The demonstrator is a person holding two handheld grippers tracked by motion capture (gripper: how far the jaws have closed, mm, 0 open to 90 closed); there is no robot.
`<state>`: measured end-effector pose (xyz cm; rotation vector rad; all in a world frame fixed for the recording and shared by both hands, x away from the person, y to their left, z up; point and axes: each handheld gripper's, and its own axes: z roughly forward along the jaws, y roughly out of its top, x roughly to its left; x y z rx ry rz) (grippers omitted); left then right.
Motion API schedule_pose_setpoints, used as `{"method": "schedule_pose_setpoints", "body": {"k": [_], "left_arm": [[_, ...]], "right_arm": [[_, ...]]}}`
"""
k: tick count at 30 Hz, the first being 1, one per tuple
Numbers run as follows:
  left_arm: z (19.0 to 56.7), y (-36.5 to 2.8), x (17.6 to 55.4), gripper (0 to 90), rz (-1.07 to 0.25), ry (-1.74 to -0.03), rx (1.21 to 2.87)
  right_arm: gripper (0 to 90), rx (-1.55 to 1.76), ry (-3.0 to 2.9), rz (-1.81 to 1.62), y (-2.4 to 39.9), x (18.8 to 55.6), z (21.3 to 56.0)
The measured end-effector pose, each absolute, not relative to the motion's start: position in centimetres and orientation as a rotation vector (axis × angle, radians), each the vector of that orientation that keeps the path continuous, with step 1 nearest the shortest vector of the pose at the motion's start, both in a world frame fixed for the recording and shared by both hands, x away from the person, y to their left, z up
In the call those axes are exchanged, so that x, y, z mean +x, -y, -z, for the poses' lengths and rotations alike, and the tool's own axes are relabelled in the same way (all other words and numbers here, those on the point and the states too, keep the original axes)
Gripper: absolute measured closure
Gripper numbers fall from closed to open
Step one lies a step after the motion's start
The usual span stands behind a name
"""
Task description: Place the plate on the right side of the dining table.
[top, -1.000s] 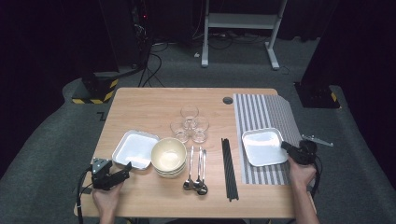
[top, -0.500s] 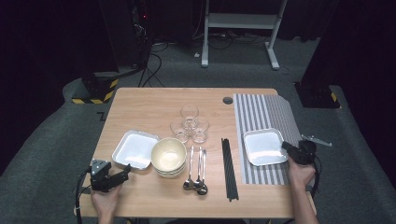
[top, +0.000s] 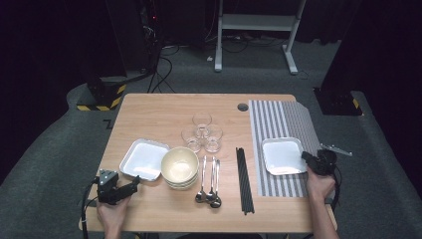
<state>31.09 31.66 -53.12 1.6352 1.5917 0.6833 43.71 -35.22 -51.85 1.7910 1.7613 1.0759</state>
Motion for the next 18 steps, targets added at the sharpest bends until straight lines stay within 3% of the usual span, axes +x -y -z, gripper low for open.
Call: {"method": "schedule_pose_setpoints", "body": {"k": [18], "left_arm": [[53.17,-31.68,31.06,15.3,-0.68,-1.612,1.658]], "right_arm": [[84.0,1.737,-1.8,-0.932,34.45,43.88,52.08]]}}
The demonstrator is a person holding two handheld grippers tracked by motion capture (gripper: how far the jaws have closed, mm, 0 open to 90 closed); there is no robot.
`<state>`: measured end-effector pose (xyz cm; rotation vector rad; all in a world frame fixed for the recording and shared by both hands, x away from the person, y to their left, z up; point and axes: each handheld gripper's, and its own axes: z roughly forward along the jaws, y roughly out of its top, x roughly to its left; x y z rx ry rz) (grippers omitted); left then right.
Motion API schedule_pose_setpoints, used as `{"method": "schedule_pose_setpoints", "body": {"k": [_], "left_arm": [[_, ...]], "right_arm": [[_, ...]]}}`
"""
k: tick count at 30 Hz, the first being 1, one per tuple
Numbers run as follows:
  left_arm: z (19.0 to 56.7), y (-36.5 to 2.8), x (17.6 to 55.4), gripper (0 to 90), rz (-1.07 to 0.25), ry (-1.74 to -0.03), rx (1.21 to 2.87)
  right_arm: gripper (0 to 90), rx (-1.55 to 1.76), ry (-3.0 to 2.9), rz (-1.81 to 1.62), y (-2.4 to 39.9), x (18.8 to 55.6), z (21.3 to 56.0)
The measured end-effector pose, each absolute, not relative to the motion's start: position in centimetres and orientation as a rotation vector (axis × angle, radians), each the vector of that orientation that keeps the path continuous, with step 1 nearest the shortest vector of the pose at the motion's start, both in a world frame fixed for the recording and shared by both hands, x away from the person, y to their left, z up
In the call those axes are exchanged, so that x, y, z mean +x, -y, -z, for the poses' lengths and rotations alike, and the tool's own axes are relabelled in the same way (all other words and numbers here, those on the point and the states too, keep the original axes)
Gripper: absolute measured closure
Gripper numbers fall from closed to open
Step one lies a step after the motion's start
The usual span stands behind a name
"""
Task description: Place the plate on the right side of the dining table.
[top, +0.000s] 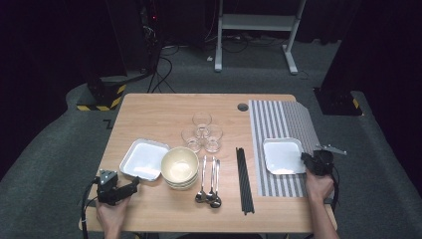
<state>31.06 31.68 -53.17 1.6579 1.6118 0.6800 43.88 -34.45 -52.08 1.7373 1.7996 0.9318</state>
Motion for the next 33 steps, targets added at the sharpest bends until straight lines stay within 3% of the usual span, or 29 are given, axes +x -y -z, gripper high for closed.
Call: {"method": "schedule_pose_setpoints", "body": {"k": [29,33], "left_arm": [[53.2,-31.4,31.0,14.9,-0.675,-1.616,1.679],[53.2,-31.3,30.9,15.0,-0.68,-1.619,1.677]], "right_arm": [[82.2,1.699,-1.776,-0.847,34.1,43.1,52.0],[77.1,1.693,-1.766,-0.867,34.2,42.9,52.0]]}}
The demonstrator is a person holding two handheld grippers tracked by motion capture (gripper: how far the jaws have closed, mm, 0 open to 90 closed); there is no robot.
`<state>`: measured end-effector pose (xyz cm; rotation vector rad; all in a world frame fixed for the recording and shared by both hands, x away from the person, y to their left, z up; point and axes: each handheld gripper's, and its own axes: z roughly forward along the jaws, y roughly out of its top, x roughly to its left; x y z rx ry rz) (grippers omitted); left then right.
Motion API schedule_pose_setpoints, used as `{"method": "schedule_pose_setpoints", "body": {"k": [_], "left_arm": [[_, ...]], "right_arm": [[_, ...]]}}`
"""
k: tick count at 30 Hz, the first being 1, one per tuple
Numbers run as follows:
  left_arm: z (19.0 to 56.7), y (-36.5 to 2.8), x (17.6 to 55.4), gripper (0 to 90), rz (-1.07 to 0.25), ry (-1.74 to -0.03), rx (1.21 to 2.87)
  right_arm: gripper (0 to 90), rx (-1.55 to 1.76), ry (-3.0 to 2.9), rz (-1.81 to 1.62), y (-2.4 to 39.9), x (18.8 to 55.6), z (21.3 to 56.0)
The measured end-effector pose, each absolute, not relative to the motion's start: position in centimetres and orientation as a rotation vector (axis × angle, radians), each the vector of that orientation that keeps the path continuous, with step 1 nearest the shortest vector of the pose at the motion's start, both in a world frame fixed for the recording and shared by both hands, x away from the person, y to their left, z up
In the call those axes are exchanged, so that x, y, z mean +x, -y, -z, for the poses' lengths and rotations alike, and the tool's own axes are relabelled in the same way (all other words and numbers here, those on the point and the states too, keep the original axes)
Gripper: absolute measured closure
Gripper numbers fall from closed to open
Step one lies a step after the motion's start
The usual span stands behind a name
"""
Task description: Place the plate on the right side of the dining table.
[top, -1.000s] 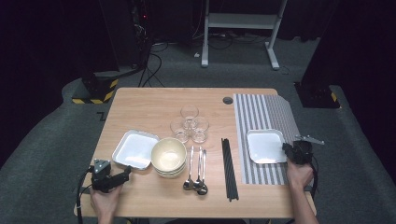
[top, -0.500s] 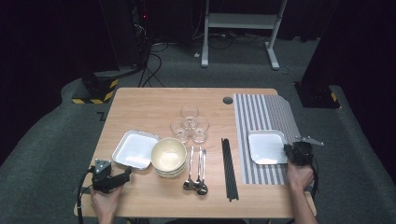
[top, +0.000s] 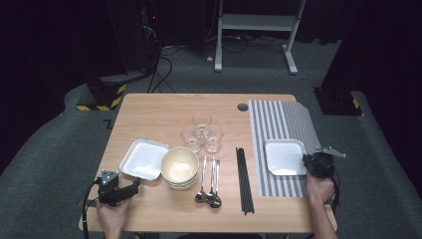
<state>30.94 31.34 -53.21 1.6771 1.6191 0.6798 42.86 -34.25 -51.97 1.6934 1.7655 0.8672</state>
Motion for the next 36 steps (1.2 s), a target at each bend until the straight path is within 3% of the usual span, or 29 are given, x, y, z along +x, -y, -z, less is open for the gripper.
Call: {"method": "schedule_pose_setpoints", "body": {"k": [24,36], "left_arm": [[53.2,-31.1,30.7,15.0,-0.71,-1.62,1.674],[53.1,-31.1,30.4,15.0,-0.723,-1.612,1.658]], "right_arm": [[60.6,1.497,-1.85,-1.0,31.7,39.7,50.0],[59.0,1.409,-1.941,-1.066,29.3,37.7,50.2]]}}
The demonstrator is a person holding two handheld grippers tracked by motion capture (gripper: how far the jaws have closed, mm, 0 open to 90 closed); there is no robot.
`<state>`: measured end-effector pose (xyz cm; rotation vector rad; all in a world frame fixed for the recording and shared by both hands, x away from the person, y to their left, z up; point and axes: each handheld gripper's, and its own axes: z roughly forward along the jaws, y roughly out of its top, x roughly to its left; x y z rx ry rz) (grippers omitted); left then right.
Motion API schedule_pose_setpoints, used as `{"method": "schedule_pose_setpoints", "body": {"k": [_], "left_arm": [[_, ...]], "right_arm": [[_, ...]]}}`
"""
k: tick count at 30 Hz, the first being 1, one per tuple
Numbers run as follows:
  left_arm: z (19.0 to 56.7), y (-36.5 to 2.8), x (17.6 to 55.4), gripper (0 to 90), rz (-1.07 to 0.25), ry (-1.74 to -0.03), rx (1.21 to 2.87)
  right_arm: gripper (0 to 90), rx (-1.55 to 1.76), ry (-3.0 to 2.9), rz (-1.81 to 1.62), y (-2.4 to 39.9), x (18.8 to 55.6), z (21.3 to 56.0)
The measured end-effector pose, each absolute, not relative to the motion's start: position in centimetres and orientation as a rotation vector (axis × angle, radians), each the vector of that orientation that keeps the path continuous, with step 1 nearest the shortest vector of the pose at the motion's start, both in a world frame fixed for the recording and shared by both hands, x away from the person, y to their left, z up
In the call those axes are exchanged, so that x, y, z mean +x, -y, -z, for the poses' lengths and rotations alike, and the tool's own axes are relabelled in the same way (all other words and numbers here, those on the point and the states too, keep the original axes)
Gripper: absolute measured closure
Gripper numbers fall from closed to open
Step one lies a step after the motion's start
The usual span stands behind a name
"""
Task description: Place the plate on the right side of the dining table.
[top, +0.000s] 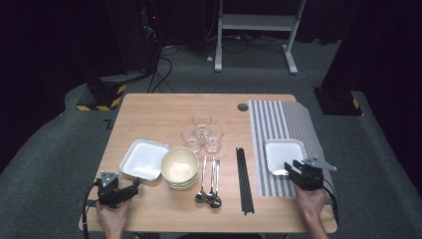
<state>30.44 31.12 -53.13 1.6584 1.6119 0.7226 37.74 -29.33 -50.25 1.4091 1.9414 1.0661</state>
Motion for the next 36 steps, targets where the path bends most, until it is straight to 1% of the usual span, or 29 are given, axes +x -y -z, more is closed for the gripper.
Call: {"method": "schedule_pose_setpoints", "body": {"k": [9,15,20,26,31,36], "left_arm": [[53.1,-31.2,30.3,15.0,-0.725,-1.611,1.636],[53.1,-31.2,30.3,15.0,-0.725,-1.607,1.634],[53.1,-31.3,30.1,15.0,-0.713,-1.596,1.608],[53.1,-31.2,30.1,15.2,-0.717,-1.59,1.617],[53.1,-31.2,29.9,15.3,-0.722,-1.58,1.611],[53.1,-31.2,30.0,15.6,-0.729,-1.565,1.634]], "right_arm": [[58.9,1.36,-1.991,-1.115,27.8,36.3,50.8],[59.2,1.294,-2.019,-1.121,26.5,35.4,50.4],[59.0,1.295,-2.043,-1.15,25.9,35.4,51.0],[59.4,1.263,-2.058,-1.158,25.2,35.1,51.0],[60.0,1.157,-2.093,-1.148,23.4,34.6,50.1],[59.2,1.152,-2.133,-1.15,21.4,35.1,50.5]]}}
